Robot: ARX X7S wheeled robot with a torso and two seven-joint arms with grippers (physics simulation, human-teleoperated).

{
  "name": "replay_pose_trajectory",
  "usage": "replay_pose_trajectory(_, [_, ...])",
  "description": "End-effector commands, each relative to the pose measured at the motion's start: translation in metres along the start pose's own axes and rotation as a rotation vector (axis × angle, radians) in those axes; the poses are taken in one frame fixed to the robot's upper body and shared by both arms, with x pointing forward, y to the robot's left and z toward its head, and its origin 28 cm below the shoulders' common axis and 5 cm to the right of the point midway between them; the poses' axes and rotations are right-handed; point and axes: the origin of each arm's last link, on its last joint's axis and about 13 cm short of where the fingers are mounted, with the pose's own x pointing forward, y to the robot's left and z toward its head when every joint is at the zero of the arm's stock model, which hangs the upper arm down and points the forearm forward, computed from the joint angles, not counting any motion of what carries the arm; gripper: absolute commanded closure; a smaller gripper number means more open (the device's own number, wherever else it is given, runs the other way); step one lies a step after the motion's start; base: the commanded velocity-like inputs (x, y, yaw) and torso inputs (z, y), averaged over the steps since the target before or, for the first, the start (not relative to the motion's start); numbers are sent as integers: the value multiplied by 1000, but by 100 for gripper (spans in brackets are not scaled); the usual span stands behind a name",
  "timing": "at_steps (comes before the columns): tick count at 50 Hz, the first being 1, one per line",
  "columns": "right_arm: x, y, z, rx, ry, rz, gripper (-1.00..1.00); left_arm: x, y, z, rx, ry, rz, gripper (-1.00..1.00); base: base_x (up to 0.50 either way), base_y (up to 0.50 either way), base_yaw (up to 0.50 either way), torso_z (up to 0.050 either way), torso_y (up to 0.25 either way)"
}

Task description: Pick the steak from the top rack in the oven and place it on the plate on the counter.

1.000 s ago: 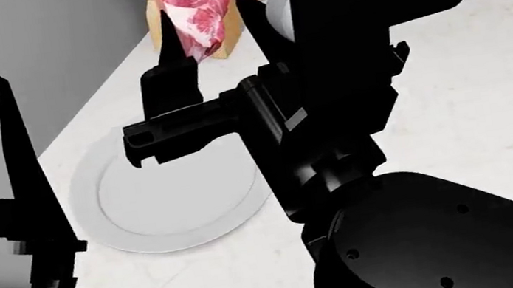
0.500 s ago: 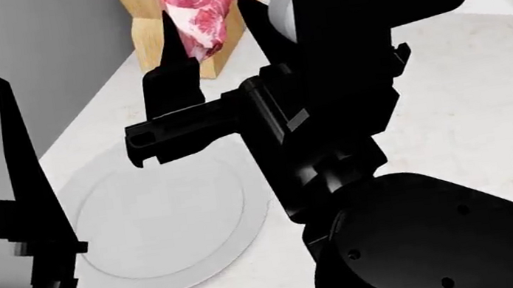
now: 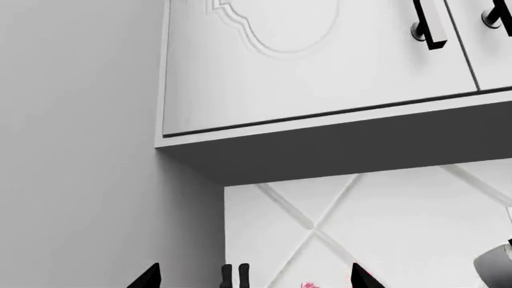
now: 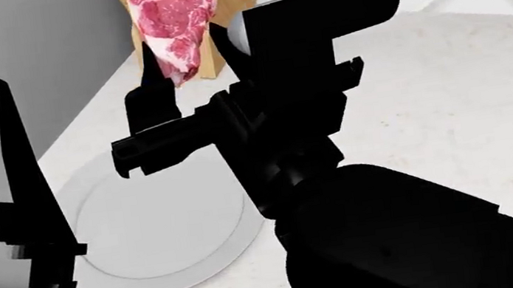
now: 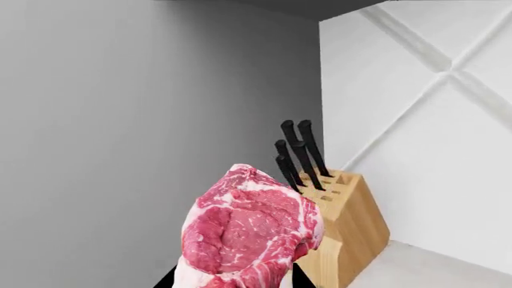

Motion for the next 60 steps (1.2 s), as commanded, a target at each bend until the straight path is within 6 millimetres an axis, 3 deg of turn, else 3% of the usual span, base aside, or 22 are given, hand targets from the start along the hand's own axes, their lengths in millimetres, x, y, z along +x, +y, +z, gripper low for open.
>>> replay_pose_trajectory(1, [16, -1, -21, 8, 66, 43, 100, 0, 0, -1, -2, 0, 3, -100, 0, 0, 0, 0, 0])
replay_pose_trajectory(9, [23, -8, -49, 22, 129, 26, 100, -1, 0, -2, -3, 4, 1, -100, 0, 0, 0, 0, 0])
replay_pose_trajectory(35, [20, 11, -59, 13, 174, 125, 100, -3, -1, -4, -4, 6, -5, -100, 0, 0, 0, 0, 0])
replay_pose_trajectory(44, [18, 5, -78, 48, 222, 88, 100, -3, 0, -3, -5, 5, -3, -100, 0, 0, 0, 0, 1])
replay_pose_trajectory(60, [17, 4, -81, 41, 227, 85, 100, -3, 0, -5, -4, 8, -5, -100, 0, 0, 0, 0, 0])
